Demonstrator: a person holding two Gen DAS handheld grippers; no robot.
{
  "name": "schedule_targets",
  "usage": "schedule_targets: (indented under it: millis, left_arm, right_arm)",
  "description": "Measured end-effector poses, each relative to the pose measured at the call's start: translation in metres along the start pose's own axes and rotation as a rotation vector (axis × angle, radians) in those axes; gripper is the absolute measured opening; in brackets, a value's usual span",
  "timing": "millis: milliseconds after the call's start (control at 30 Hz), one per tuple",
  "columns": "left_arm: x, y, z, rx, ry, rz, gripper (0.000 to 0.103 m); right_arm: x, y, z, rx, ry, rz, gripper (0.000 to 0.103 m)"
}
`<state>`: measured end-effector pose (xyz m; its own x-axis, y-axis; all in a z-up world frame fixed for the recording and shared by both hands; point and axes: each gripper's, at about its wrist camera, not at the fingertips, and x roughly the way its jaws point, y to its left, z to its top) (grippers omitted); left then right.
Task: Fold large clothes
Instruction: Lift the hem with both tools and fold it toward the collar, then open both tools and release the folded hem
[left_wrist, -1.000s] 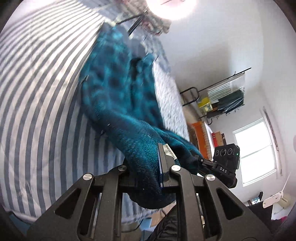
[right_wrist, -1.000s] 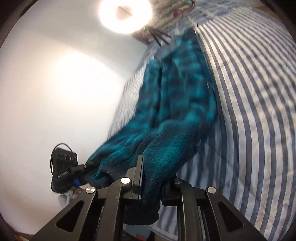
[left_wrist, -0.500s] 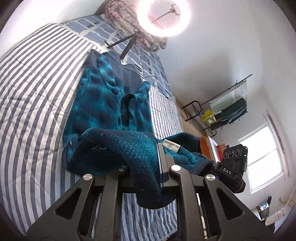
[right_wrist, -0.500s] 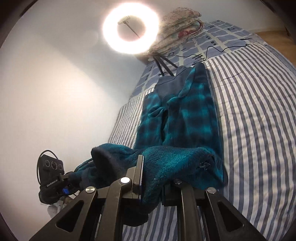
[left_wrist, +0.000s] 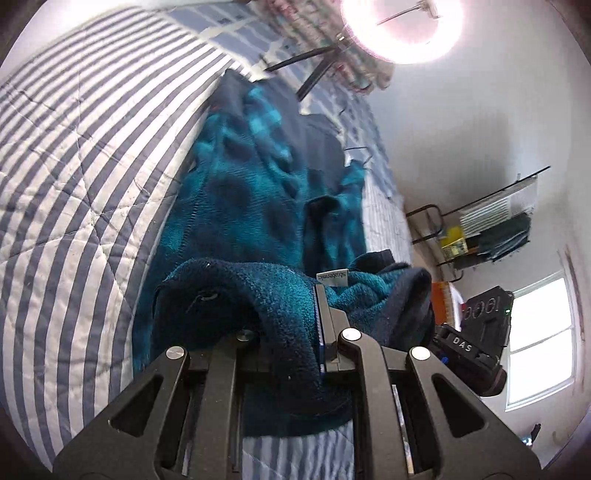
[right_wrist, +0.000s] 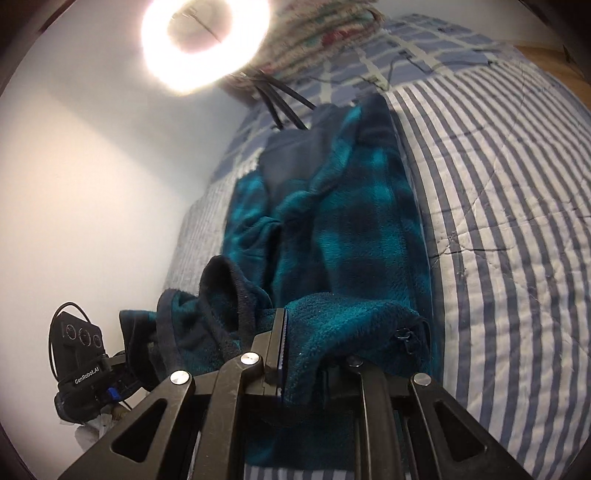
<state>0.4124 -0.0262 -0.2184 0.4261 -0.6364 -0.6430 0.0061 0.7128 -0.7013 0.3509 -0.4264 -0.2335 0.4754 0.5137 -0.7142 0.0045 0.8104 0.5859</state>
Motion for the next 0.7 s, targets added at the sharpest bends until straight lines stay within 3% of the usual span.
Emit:
schedule_targets:
  millis: [267, 600, 700]
  left_arm:
    - [0.038, 0.019, 0.010, -0.024, 0.040, 0.030, 0.013]
    - [0.031, 0.029, 0.022, -0.105, 0.107, -0.052, 0.020]
    - [0.025, 0.025, 0.025, -0.105, 0.118, -0.081, 0.025]
  right_arm:
    - [0.024, -0.018, 0.006, 0.055, 0.031, -0.006, 0.012]
    - [0.000, -0.033, 0.008, 0.145, 0.045, 0.159, 0.024]
    - [-0.008, -0.041, 0.008, 0.196, 0.056, 0.225, 0.034]
